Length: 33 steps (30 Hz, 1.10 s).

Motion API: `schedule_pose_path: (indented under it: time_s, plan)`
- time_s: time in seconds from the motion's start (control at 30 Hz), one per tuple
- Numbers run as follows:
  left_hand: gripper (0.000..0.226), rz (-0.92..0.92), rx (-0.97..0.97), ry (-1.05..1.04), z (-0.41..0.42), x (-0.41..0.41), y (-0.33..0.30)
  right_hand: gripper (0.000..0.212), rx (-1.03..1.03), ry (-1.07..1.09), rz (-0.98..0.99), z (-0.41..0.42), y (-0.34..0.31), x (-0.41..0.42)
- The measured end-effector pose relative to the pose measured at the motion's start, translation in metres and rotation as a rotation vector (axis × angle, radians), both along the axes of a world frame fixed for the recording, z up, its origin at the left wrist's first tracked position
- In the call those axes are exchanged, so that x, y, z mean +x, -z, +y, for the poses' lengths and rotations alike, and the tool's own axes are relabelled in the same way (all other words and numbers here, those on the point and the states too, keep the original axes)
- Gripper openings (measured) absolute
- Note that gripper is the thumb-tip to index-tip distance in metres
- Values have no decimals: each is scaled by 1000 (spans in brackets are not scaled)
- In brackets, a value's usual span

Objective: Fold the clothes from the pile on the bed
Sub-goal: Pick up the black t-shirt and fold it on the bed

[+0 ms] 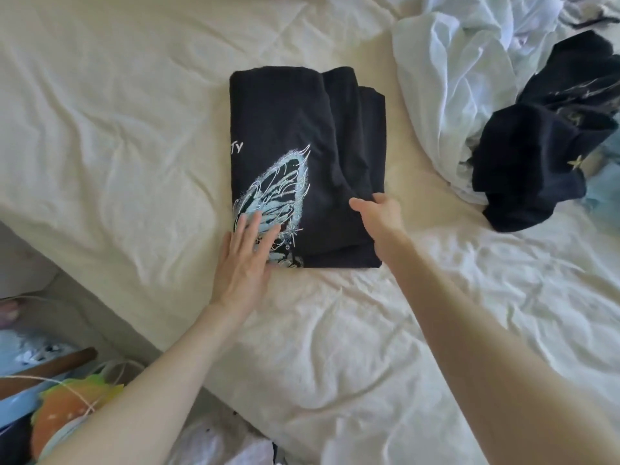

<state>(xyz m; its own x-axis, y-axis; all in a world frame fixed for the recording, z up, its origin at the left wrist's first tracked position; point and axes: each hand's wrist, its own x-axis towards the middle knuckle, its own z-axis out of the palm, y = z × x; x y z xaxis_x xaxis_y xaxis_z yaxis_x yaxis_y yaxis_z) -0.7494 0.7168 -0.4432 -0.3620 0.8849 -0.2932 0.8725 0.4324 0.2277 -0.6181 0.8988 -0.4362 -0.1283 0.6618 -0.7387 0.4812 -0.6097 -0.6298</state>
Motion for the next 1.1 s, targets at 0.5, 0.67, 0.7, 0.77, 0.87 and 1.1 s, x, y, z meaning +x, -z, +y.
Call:
schedule_pose_path:
  time_s: [0.5,0.67,0.7,0.77,0.87,1.1]
  plan:
    - [37,10,108,154,-23,-11,14,15,42,129,-85,-33,23,61]
    - [69,97,-30,214,-24,-16,10,7,-139,108,130,-29,17,62]
    - [72,103,-39,214,-23,-17,10,9,-171,77,151,-28,16,63]
    - [76,110,-35,230,-18,-16,10,13,-184,60,140,-27,17,62]
    - [80,84,-51,245,-16,-16,5,11,-154,111,141,-29,16,64]
    - [73,-215,-155,195,-69,1,-24,19,-178,47,15,-83,-3,106]
